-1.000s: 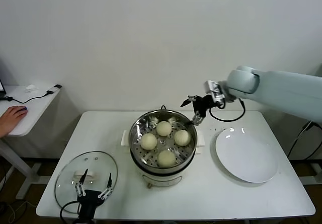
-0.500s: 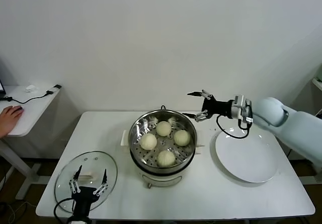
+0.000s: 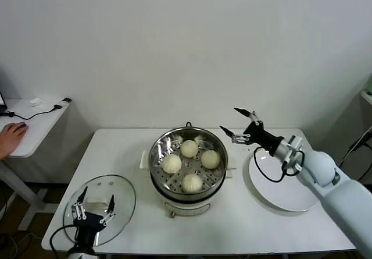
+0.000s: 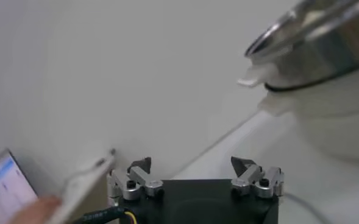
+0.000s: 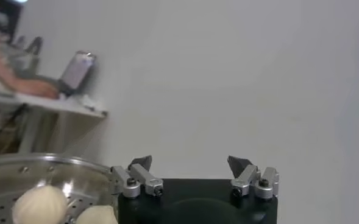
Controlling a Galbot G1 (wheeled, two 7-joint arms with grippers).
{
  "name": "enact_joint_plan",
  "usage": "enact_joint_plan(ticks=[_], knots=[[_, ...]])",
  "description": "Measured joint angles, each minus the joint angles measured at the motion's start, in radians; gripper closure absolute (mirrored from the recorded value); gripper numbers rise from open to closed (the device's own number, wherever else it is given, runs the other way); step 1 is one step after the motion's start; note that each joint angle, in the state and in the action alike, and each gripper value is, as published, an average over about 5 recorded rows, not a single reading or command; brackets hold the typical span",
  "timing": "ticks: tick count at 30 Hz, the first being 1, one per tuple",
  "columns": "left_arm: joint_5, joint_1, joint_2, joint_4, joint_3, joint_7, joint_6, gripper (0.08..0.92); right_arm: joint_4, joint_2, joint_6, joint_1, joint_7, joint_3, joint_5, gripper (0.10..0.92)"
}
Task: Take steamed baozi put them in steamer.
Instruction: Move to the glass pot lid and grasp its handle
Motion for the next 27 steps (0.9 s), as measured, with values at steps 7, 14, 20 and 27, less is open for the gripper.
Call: enact_joint_plan(ticks=[7, 14, 20, 27], knots=[[0.368, -0.023, 0.016, 0.014, -0.051, -0.010, -0.028, 0.177, 0.013, 0.122, 0.010, -0.228, 0.007, 0.224, -0.033, 0.203], [0.649, -0.040, 0.028, 0.059, -0.065, -0.015, -0.052, 0.177, -0.003, 0.213, 0.021, -0.349, 0.013, 0.337, -0.064, 0.203], [0.778, -0.035, 0.021, 0.100, -0.058, -0.034, -0.030, 0.177, -0.023, 0.256, 0.028, -0.395, 0.016, 0.386, -0.081, 0.203], [0.865, -0.061, 0.018, 0.160, -0.055, -0.081, 0.028, 0.177, -0.045, 0.282, 0.036, -0.419, 0.017, 0.415, -0.097, 0.203]])
